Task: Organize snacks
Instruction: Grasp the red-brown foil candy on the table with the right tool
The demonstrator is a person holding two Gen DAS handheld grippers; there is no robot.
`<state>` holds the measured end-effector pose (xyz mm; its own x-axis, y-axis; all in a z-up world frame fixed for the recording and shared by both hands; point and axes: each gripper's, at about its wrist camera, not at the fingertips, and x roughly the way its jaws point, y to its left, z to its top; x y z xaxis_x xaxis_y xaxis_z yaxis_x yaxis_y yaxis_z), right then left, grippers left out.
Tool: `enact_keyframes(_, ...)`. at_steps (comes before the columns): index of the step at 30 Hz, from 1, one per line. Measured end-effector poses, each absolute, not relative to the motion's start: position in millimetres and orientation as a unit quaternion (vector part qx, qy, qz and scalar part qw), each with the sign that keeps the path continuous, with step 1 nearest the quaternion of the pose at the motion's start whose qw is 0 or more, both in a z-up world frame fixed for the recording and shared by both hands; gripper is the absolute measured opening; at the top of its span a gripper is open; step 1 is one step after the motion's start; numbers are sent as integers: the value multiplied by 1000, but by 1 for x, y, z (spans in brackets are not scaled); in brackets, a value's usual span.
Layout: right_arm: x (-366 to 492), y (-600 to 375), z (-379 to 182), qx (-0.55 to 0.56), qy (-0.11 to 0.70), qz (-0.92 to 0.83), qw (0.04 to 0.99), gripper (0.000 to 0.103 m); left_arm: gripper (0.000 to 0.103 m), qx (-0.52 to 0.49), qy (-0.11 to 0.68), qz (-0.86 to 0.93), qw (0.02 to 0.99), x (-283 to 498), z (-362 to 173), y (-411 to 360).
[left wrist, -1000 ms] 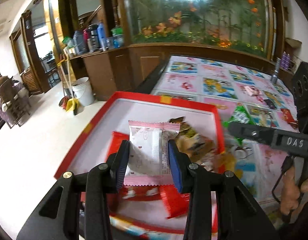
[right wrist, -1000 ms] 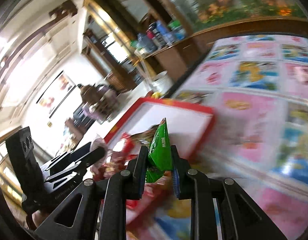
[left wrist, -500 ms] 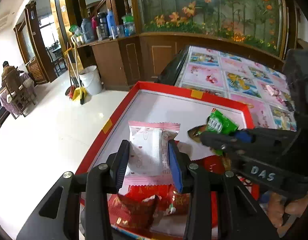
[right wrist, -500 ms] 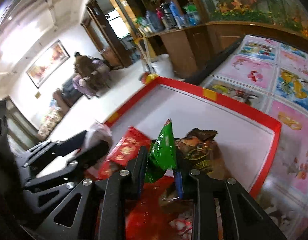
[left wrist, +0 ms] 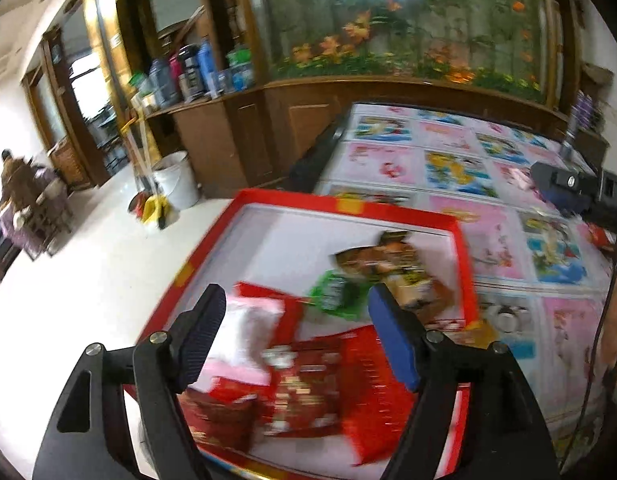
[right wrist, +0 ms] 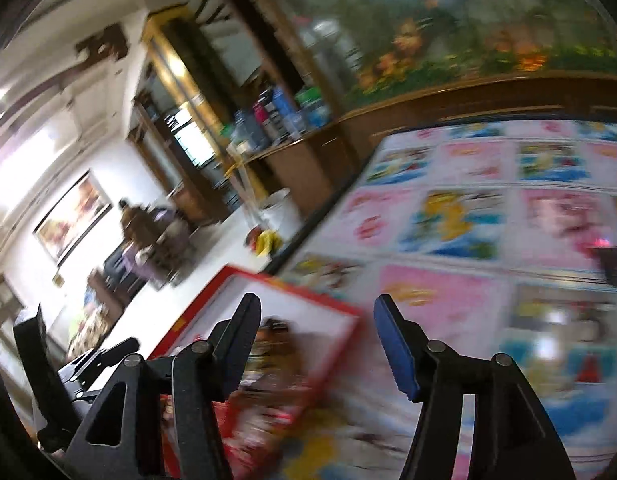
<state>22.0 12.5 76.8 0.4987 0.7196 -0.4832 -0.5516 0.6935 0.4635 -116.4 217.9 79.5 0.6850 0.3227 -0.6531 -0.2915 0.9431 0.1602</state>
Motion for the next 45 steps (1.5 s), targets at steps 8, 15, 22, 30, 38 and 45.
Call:
enact_keyframes(8,52,-155,78,196,316,256,892,62,76,78,374,104,918,-84,82,137)
enact_keyframes(15,90,-244,58,220,357,180,890,64,76,103,403,60,907,-43,77,81)
enact_keyframes(22,114,-215,36,119,418,117,893,56,76,127,401,50,906,-15,86,45)
enact_keyframes(30,114,-185,10,19,458,59,887,43,76,135,409,38,902,-15,78,22)
enact_keyframes(38,111,-180,13,27,472,100,876,34,76,141,413,13,900,-15,76,-4)
enact_keyframes(45,96,-298,51,325,399,216,830,33,76,143,414,-63,897,-1,73,-51)
